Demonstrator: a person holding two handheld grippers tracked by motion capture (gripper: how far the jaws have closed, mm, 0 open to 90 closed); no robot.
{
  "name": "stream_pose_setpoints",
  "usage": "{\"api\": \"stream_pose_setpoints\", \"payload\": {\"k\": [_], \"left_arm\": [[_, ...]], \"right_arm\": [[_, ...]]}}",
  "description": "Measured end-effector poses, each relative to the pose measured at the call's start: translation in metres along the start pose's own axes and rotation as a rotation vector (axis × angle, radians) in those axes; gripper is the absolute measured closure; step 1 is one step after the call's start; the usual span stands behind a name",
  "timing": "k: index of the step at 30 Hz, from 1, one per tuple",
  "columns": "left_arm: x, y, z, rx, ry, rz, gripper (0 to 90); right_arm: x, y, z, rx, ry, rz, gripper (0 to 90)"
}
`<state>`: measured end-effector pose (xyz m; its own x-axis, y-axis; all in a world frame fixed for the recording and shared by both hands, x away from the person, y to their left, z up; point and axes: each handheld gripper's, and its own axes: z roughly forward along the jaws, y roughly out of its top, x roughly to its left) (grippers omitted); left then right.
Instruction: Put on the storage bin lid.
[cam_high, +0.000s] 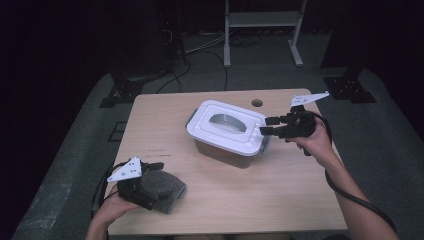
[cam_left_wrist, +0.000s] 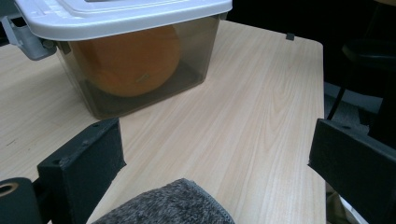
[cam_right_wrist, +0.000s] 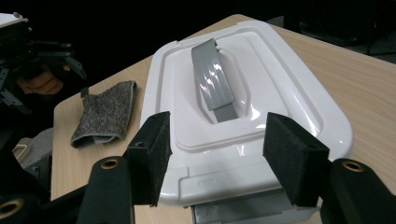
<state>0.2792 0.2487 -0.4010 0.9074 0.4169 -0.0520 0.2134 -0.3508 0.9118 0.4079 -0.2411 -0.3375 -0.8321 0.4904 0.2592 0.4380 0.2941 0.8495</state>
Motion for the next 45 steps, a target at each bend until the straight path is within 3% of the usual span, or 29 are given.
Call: {"api": "stream_pose_setpoints", "payload": {"k": [24, 45], "left_arm": [[0.001, -0.002, 0.001, 0.001, 0.008, -0.006, 2.5], [0.001, -0.002, -0.001, 0.001, 0.016, -0.005, 2.5]], "right_arm": [[0.002, -0.035, -0.027, 0.002, -0.023, 0.041, 39.0], [0.001, -0.078, -0.028, 0.003, -0.012, 0.107, 37.4]]}}
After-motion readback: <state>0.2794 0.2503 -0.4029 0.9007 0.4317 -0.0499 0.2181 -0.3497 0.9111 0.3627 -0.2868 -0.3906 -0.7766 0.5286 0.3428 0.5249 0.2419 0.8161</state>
